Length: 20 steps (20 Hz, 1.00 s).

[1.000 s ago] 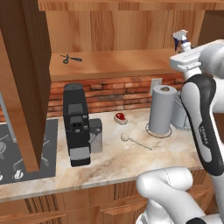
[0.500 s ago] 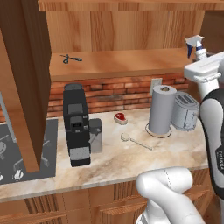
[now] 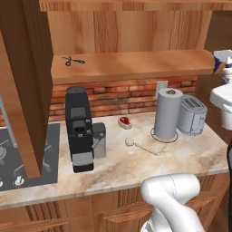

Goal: Pick the dish brush and spray from the cabinet and place them on the counter.

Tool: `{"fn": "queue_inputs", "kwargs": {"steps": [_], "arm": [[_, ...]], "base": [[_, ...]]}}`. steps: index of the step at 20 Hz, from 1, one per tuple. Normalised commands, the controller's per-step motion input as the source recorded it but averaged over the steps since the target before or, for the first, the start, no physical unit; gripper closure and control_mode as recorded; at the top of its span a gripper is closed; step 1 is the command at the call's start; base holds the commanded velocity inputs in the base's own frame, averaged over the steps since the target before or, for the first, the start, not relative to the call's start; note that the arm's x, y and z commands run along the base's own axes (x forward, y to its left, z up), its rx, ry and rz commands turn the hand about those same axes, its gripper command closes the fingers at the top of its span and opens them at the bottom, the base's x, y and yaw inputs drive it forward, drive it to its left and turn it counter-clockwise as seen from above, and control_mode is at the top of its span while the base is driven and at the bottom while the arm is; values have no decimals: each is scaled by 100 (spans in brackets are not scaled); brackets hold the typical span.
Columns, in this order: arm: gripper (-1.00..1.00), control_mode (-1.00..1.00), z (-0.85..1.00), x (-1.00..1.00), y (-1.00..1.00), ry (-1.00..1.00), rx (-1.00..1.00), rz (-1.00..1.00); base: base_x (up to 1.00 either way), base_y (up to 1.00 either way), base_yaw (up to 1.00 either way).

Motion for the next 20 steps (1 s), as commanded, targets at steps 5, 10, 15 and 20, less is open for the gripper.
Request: {"fn": "queue_inputs", "kwargs": {"steps": [5,10,15,20], "arm": [[100,-100,-34,-54,0,-19,9,1],[100,-100,-9,-39,-3,-11,11,0],[100,-100,-10,-10,-1,-10,10,2],[100,-100,-28,7,0,-19,9,5]], "base": [[0,0,0],[0,0,0],[0,0,0],[0,0,0]]}}
